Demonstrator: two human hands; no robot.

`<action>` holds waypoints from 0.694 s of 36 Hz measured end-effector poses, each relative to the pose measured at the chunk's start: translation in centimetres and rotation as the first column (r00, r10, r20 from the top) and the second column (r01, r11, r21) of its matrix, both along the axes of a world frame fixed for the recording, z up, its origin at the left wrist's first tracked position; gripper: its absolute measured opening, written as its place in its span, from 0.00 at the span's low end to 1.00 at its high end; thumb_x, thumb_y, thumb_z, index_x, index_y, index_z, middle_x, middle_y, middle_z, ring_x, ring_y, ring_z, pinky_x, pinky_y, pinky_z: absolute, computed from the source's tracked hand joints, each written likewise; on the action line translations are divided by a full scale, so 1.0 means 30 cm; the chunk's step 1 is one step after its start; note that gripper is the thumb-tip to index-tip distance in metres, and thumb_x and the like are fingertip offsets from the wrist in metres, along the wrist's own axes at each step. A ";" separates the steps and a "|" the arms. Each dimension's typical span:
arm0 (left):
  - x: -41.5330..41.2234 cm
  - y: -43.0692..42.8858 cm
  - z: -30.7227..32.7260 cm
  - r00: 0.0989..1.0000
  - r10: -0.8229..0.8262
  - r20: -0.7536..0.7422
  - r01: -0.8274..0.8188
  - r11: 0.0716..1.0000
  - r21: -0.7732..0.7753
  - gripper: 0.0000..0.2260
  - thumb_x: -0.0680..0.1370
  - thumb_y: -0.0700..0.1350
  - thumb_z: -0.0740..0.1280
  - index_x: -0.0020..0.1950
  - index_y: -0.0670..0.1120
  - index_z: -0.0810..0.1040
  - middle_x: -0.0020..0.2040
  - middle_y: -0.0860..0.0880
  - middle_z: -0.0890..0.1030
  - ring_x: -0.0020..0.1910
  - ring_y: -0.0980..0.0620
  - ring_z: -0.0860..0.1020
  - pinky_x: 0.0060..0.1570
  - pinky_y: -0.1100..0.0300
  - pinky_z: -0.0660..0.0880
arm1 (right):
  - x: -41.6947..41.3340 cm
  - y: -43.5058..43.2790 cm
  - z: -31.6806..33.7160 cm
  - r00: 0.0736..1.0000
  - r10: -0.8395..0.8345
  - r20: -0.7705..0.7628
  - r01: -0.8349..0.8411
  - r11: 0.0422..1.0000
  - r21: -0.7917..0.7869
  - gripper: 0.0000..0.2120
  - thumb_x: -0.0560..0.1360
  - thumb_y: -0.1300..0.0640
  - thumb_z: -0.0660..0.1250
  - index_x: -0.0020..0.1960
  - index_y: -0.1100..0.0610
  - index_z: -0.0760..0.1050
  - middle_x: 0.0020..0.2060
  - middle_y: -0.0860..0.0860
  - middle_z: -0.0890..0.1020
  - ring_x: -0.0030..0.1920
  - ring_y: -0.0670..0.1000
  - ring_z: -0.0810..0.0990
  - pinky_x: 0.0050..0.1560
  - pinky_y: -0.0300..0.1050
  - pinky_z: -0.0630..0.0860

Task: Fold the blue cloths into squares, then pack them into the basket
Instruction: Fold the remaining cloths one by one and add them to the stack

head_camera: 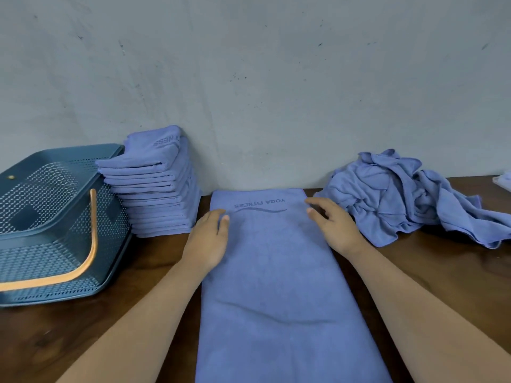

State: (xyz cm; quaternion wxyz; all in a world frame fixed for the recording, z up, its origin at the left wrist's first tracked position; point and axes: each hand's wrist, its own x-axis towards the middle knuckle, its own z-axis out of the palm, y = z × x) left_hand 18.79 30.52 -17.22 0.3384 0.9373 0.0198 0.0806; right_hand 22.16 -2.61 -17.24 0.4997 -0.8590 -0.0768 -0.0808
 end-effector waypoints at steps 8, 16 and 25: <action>-0.318 0.093 -0.015 0.993 -0.100 0.059 0.097 0.994 0.040 0.15 0.86 0.53 0.62 0.72 0.56 0.74 0.68 0.64 0.73 0.66 0.64 0.71 0.58 0.70 0.67 | -0.275 -0.058 -0.004 0.996 0.079 0.033 -0.078 0.996 -0.034 0.11 0.82 0.54 0.71 0.63 0.47 0.83 0.61 0.38 0.82 0.64 0.38 0.79 0.66 0.36 0.73; -0.544 0.120 -0.050 0.970 -0.228 0.088 0.207 0.958 0.199 0.11 0.84 0.55 0.64 0.66 0.61 0.76 0.69 0.66 0.73 0.66 0.64 0.72 0.65 0.62 0.71 | -0.539 -0.096 -0.028 0.988 0.152 0.030 -0.143 0.966 -0.215 0.13 0.81 0.52 0.72 0.64 0.44 0.82 0.63 0.33 0.81 0.68 0.35 0.75 0.69 0.34 0.70; -0.769 0.130 -0.027 0.942 -0.305 0.138 0.274 0.940 0.202 0.10 0.84 0.54 0.64 0.64 0.62 0.78 0.68 0.69 0.73 0.69 0.65 0.71 0.66 0.58 0.74 | -0.825 -0.117 -0.025 0.973 0.212 0.086 -0.153 0.883 -0.445 0.17 0.79 0.35 0.65 0.67 0.35 0.78 0.70 0.26 0.71 0.73 0.32 0.67 0.71 0.36 0.62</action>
